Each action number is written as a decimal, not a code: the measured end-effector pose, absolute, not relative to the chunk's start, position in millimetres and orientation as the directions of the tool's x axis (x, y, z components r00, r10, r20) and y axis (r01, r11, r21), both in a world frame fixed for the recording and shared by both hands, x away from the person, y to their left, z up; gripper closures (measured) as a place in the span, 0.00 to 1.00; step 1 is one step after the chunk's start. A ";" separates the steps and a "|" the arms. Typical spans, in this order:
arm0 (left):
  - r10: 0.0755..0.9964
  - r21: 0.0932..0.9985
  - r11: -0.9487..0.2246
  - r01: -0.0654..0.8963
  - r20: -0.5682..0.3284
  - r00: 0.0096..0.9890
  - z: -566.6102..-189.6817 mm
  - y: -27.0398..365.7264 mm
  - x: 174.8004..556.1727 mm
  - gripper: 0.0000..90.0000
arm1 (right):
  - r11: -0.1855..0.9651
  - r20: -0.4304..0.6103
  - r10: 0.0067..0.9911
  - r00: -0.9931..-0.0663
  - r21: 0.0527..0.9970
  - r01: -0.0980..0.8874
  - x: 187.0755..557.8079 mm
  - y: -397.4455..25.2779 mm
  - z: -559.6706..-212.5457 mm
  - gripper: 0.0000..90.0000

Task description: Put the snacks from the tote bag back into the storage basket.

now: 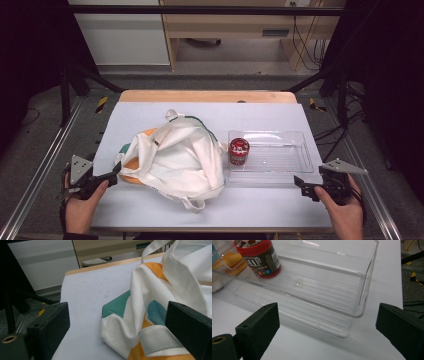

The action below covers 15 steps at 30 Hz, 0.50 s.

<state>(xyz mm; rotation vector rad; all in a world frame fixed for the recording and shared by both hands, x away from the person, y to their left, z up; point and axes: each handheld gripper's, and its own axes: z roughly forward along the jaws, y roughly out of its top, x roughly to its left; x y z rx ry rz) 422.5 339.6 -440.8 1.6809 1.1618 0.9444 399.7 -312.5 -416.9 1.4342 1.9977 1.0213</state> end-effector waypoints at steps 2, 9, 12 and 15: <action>0.954 0.933 -0.196 0.302 0.110 0.280 -440.9 339.6 422.7 0.06 | 0.176 0.049 0.939 -0.341 0.783 0.597 400.0 -312.9 -420.9 0.06; 0.953 0.931 -0.198 0.306 0.110 0.284 -441.5 338.4 423.1 0.06 | 0.186 0.063 0.935 -0.350 0.752 0.632 400.3 -313.5 -435.1 0.06; 0.951 0.931 -0.200 0.306 0.110 0.288 -441.5 337.6 423.2 0.06 | 0.192 0.068 0.933 -0.352 0.734 0.652 400.9 -311.4 -439.5 0.06; 0.951 0.930 -0.202 0.308 0.110 0.289 -441.9 337.0 423.5 0.06 | 0.199 0.068 0.932 -0.355 0.724 0.660 401.1 -310.5 -442.2 0.06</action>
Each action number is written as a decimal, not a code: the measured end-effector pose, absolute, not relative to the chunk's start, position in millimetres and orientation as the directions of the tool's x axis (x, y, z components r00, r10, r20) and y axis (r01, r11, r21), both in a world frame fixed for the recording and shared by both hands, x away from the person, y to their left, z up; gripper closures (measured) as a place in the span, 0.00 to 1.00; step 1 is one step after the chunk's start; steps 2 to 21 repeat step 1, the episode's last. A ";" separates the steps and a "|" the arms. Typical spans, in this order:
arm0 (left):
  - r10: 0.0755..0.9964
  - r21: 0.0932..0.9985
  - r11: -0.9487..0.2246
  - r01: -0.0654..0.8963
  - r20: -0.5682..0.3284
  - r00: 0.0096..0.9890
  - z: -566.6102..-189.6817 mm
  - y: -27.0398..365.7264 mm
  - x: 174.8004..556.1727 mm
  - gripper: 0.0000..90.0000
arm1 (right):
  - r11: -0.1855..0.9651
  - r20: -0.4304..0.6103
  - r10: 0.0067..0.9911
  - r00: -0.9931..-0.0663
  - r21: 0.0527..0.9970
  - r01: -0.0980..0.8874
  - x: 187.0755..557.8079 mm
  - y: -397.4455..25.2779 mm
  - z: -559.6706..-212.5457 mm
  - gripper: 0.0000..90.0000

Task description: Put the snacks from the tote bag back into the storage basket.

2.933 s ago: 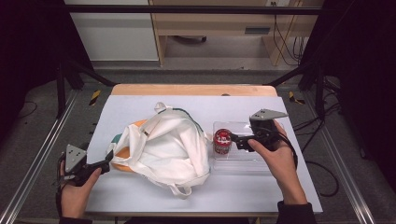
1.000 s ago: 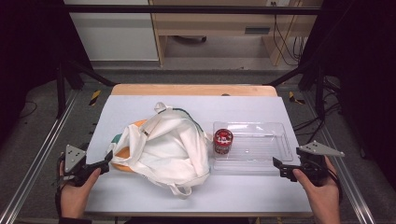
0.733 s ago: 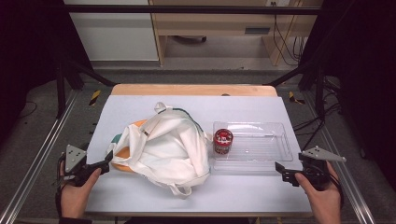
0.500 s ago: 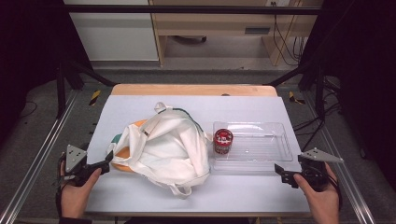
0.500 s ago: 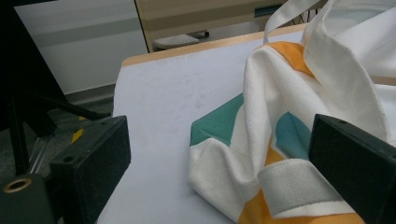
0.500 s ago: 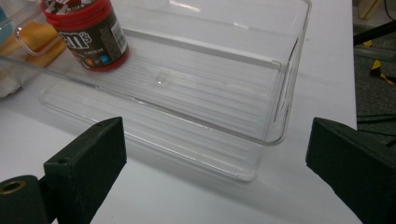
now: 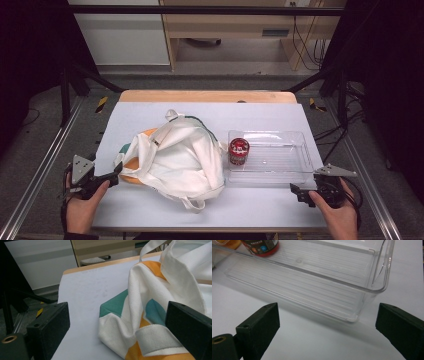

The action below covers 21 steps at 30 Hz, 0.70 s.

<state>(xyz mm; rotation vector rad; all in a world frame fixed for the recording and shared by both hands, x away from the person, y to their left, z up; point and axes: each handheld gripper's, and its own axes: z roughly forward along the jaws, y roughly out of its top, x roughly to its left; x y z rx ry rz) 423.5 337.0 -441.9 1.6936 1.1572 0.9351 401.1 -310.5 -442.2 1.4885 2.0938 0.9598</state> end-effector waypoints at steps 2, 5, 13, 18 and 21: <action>0.950 0.930 -0.203 0.308 0.111 0.291 -442.1 336.7 423.7 0.06 | 0.197 0.070 0.932 -0.355 0.724 0.661 401.1 -310.7 -442.6 0.06; 0.950 0.930 -0.203 0.308 0.111 0.291 -442.1 336.7 423.7 0.06 | 0.197 0.070 0.932 -0.355 0.724 0.661 401.1 -310.7 -442.6 0.06; 0.950 0.930 -0.203 0.308 0.111 0.291 -442.1 336.7 423.7 0.06 | 0.197 0.070 0.932 -0.355 0.724 0.661 401.1 -310.7 -442.6 0.06; 0.950 0.930 -0.203 0.308 0.111 0.291 -442.1 336.7 423.7 0.06 | 0.197 0.070 0.932 -0.355 0.724 0.661 401.1 -310.7 -442.6 0.06; 0.950 0.930 -0.203 0.308 0.111 0.291 -442.1 336.7 423.7 0.06 | 0.197 0.070 0.932 -0.355 0.724 0.661 401.1 -310.7 -442.6 0.06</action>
